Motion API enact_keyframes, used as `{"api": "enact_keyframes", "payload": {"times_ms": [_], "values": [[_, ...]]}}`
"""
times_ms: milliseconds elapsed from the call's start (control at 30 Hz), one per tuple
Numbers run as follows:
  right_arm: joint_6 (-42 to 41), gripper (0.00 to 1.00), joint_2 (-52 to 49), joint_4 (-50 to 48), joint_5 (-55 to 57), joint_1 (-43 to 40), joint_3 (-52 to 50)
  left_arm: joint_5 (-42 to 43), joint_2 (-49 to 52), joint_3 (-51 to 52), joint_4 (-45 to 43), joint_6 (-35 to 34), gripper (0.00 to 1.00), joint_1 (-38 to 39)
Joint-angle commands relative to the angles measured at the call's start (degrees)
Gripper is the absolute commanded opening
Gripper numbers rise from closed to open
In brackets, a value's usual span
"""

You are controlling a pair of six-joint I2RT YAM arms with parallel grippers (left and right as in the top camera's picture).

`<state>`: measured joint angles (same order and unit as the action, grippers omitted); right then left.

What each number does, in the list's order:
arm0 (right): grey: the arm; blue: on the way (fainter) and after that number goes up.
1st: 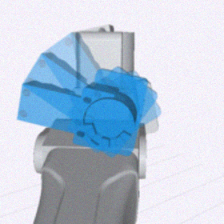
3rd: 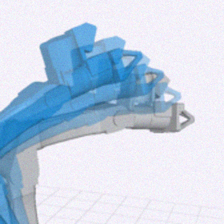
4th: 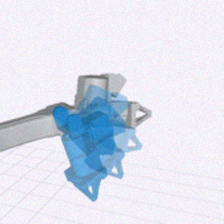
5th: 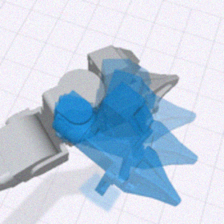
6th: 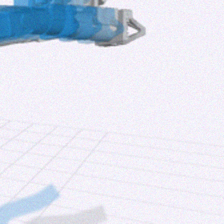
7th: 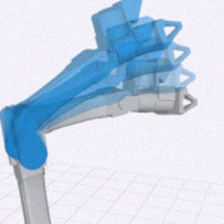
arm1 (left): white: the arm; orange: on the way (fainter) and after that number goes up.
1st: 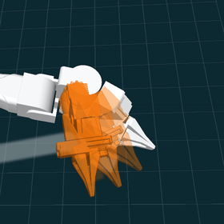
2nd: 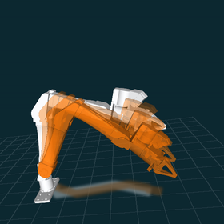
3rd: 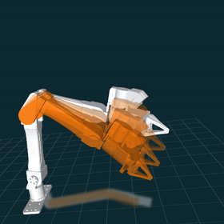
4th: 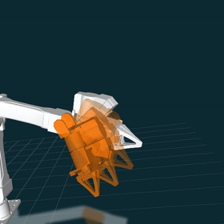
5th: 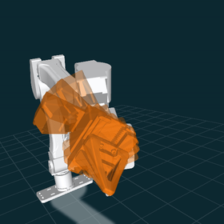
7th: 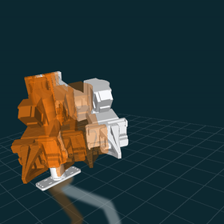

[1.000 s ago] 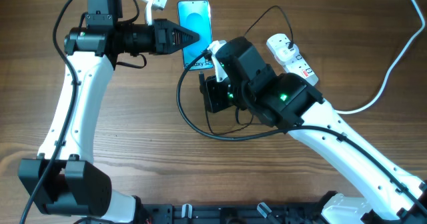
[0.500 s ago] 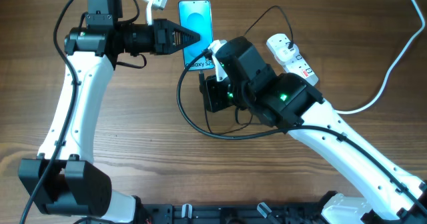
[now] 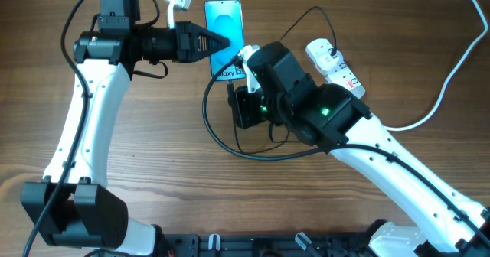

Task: Plug charger to phone and switch on socket
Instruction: 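Push the USB-C plug into the phone's port with the right gripper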

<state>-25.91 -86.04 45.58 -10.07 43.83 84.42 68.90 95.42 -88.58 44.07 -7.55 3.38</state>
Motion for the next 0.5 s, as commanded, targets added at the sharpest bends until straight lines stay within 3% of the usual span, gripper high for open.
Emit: {"api": "enact_keyframes", "payload": {"times_ms": [0,467], "values": [[-0.22,0.05,-0.44,-0.26,-0.07,0.07,1.2,2.47,0.17,-0.26,-0.09,1.14,0.04,0.11],[-0.59,0.04,-0.44,-0.79,-0.02,-0.02,1.2,3.89,0.17,-0.26,-0.13,1.42,0.04,0.11]]}}
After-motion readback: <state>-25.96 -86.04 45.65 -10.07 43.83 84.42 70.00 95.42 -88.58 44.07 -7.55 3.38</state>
